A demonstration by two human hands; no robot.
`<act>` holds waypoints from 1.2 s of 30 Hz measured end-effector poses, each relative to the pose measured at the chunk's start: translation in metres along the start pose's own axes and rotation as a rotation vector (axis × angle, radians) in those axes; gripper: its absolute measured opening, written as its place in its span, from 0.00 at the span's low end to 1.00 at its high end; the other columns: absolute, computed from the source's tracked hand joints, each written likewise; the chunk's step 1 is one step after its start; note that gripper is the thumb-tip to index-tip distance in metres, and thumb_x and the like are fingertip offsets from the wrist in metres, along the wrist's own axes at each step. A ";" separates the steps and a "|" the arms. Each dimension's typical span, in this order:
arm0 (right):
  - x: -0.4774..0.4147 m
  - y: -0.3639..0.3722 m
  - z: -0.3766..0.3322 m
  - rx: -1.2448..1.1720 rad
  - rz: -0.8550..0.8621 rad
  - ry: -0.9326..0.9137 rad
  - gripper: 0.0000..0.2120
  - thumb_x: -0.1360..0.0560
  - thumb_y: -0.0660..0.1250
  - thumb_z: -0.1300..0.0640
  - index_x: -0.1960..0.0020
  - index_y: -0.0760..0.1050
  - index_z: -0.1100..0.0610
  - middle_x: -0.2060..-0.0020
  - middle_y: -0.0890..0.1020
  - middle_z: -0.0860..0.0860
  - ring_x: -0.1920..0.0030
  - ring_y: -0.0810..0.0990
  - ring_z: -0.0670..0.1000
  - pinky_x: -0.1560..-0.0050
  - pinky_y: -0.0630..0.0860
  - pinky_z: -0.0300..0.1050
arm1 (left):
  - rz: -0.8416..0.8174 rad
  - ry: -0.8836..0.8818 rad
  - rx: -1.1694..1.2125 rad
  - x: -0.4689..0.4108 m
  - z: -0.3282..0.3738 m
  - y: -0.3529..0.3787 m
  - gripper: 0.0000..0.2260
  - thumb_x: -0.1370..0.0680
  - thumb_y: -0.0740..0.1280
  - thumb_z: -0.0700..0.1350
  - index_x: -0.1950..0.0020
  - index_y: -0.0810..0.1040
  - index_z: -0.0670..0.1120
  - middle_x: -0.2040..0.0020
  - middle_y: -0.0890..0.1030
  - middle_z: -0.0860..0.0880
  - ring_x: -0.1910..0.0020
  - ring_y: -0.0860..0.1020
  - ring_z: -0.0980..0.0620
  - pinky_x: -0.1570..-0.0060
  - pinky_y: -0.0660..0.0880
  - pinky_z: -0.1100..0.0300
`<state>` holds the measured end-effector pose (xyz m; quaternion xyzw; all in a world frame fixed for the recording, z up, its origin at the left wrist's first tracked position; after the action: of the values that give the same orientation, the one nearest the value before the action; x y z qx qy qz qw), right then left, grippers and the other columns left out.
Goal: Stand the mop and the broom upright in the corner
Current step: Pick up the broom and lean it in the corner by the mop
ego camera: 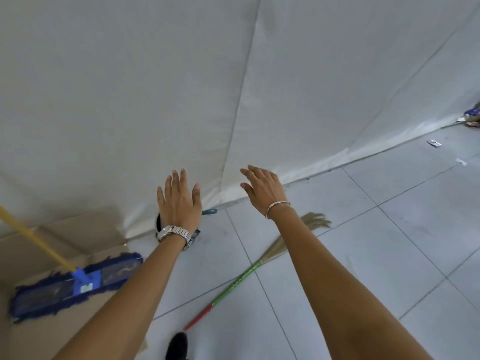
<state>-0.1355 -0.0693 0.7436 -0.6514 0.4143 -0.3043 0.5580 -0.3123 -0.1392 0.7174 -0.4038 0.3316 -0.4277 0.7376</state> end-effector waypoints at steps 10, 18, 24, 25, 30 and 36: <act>-0.015 0.100 0.114 0.005 -0.236 0.046 0.19 0.22 0.55 0.53 0.32 0.63 0.55 0.31 0.69 0.56 0.32 0.67 0.57 0.32 0.63 0.54 | -0.149 -0.115 0.027 -0.037 0.015 0.146 0.24 0.20 0.51 0.53 0.28 0.61 0.41 0.27 0.64 0.39 0.27 0.60 0.40 0.28 0.55 0.42; -0.041 0.292 0.221 -0.059 -0.438 0.146 0.19 0.21 0.54 0.53 0.31 0.62 0.53 0.31 0.68 0.55 0.32 0.66 0.56 0.32 0.62 0.53 | -0.242 -0.332 -0.080 -0.029 -0.035 0.341 0.28 0.22 0.47 0.56 0.26 0.54 0.42 0.26 0.62 0.40 0.27 0.60 0.42 0.29 0.52 0.43; -0.039 0.491 0.276 -0.036 -0.665 0.052 0.21 0.21 0.54 0.51 0.30 0.59 0.52 0.30 0.66 0.55 0.31 0.64 0.57 0.32 0.62 0.53 | -0.333 -0.593 -0.082 0.026 -0.107 0.511 0.28 0.21 0.49 0.56 0.25 0.51 0.43 0.25 0.57 0.40 0.26 0.56 0.43 0.28 0.50 0.44; -0.039 0.517 0.281 -0.036 -0.680 0.040 0.21 0.22 0.55 0.51 0.30 0.59 0.52 0.30 0.67 0.55 0.31 0.65 0.57 0.32 0.62 0.53 | -0.348 -0.642 -0.096 0.036 -0.118 0.535 0.28 0.21 0.49 0.56 0.25 0.51 0.43 0.24 0.56 0.40 0.25 0.56 0.43 0.28 0.50 0.45; -0.013 0.660 0.298 -0.030 -0.798 -0.077 0.21 0.22 0.56 0.51 0.30 0.60 0.53 0.31 0.68 0.56 0.32 0.66 0.58 0.33 0.63 0.55 | -0.437 -1.024 -0.093 0.122 -0.185 0.659 0.31 0.22 0.51 0.58 0.25 0.49 0.43 0.24 0.54 0.39 0.26 0.55 0.39 0.28 0.53 0.42; 0.025 0.781 0.309 0.055 -0.958 -0.205 0.20 0.22 0.56 0.51 0.31 0.61 0.53 0.32 0.70 0.56 0.34 0.68 0.59 0.36 0.66 0.56 | -0.069 -1.982 0.535 0.226 -0.265 0.757 0.39 0.29 0.66 0.59 0.27 0.54 0.40 0.28 0.61 0.39 0.36 0.70 0.36 0.36 0.68 0.43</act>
<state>-0.0145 0.0291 -0.0825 -0.7803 0.0030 -0.4720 0.4102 -0.1650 -0.1920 -0.1016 -0.4073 -0.5445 0.0171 0.7330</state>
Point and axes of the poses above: each hand's wrist, its own x-axis away from the middle knuckle, its own y-axis out of the palm, z = x × y, the point moved 6 cm from there along -x, towards the middle knuckle
